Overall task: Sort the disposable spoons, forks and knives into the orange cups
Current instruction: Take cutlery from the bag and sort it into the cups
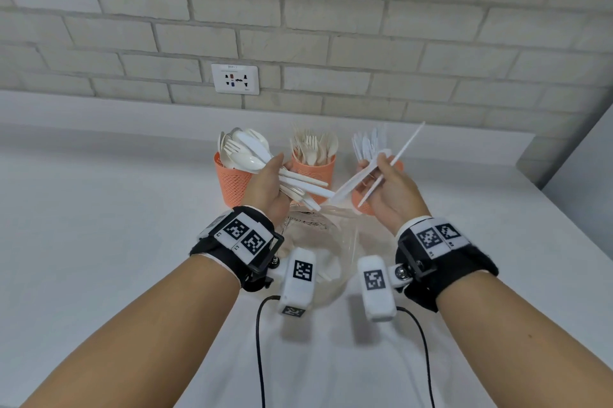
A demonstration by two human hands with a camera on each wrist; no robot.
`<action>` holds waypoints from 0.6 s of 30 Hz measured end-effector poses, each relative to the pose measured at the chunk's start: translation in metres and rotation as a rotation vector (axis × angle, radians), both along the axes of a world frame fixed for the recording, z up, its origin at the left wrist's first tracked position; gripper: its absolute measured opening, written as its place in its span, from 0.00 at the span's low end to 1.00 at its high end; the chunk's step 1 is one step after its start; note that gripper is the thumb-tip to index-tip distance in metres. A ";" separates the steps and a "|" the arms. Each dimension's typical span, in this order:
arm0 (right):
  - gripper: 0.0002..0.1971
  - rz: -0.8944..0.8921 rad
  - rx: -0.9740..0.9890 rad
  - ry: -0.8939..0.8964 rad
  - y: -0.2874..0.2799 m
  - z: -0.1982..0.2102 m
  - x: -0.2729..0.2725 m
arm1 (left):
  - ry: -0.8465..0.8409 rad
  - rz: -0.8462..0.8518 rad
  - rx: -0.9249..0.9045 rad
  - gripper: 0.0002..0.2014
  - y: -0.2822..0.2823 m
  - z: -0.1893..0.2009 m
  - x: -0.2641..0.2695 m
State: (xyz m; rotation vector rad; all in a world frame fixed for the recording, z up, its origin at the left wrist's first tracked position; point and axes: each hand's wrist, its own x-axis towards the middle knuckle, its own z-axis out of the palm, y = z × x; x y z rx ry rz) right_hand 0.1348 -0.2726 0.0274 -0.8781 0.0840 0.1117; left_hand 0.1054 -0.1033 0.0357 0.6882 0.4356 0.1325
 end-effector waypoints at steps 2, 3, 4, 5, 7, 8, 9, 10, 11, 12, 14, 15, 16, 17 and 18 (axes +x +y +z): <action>0.03 0.027 0.036 0.025 -0.003 0.008 0.001 | -0.023 -0.025 0.049 0.08 0.004 -0.003 0.001; 0.03 0.062 -0.042 0.012 -0.003 0.012 0.000 | -0.039 -0.047 0.087 0.09 0.004 -0.005 0.001; 0.04 0.111 -0.182 -0.027 -0.001 0.015 -0.004 | -0.053 -0.070 0.127 0.10 0.004 -0.006 0.002; 0.05 0.166 -0.364 -0.095 0.002 0.019 -0.010 | -0.065 -0.089 0.163 0.10 0.003 -0.006 0.003; 0.02 0.266 -0.716 -0.280 0.011 0.020 -0.022 | -0.077 -0.101 0.182 0.09 -0.001 -0.004 0.003; 0.04 0.293 -0.863 -0.377 0.016 0.019 -0.027 | -0.085 -0.105 0.182 0.10 -0.003 -0.003 0.003; 0.09 0.308 -0.992 -0.473 0.019 0.016 -0.029 | -0.104 -0.122 0.183 0.10 -0.005 -0.002 0.003; 0.13 0.317 -1.105 -0.551 0.022 0.013 -0.029 | -0.121 -0.143 0.181 0.10 -0.007 0.000 0.002; 0.16 0.322 -1.199 -0.604 0.023 0.012 -0.029 | -0.132 -0.167 0.179 0.10 -0.009 0.001 0.000; 0.18 0.329 -1.266 -0.632 0.023 0.011 -0.029 | -0.130 -0.190 0.173 0.09 -0.010 0.002 -0.001; 0.20 0.363 -1.336 -0.633 0.022 0.012 -0.027 | -0.113 -0.214 0.155 0.09 -0.011 0.002 -0.001; 0.20 0.392 -1.348 -0.621 0.021 0.014 -0.027 | -0.104 -0.214 0.151 0.09 -0.011 0.001 -0.001; 0.18 0.433 -1.353 -0.603 0.020 0.016 -0.027 | -0.096 -0.204 0.141 0.11 -0.010 0.000 0.001; 0.16 0.483 -1.347 -0.588 0.018 0.018 -0.028 | -0.089 -0.186 0.128 0.13 -0.009 -0.002 0.003; 0.12 0.529 -1.343 -0.567 0.015 0.020 -0.029 | -0.074 -0.161 0.109 0.14 -0.008 -0.003 0.004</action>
